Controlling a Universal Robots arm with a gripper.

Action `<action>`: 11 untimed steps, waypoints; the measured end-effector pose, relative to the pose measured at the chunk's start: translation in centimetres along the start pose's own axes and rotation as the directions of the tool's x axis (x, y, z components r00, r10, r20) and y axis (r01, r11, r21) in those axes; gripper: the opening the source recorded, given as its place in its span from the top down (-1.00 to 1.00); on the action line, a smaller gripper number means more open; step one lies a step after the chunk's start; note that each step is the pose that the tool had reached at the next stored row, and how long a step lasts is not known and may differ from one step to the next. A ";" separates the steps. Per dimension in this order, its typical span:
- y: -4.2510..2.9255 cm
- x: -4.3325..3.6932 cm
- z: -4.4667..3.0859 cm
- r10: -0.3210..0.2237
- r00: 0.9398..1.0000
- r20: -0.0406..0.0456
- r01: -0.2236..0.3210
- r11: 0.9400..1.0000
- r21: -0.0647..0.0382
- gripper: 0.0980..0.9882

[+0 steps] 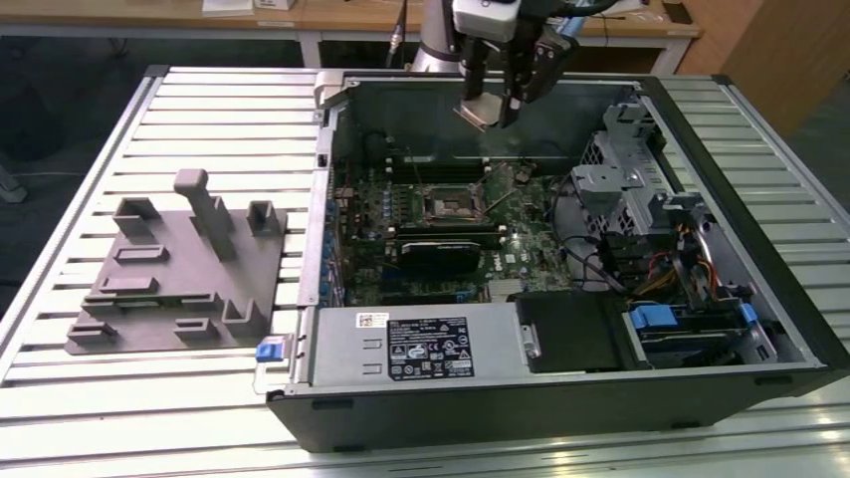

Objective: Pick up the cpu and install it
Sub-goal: 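Place the cpu into insertion slot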

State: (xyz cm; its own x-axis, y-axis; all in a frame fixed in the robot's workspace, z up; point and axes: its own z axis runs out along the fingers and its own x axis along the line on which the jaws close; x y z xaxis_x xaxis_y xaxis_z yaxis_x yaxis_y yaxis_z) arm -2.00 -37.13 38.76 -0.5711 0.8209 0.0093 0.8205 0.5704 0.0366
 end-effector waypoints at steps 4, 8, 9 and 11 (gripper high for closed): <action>0.03 0.04 0.03 0.039 0.999 0.001 -0.039 0.999 0.000 0.00; 0.04 0.06 0.05 0.076 0.997 0.003 -0.076 0.997 -0.001 0.00; 0.05 0.07 0.06 0.085 0.996 0.003 -0.085 0.996 -0.001 0.00; 0.05 0.07 0.07 0.103 0.995 0.004 -0.103 0.995 -0.001 0.00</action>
State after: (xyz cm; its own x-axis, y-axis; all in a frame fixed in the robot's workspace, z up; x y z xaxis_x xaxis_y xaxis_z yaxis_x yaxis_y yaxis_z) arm -2.00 -37.04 38.69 -0.4837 0.8752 0.0093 0.8748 0.4831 0.0366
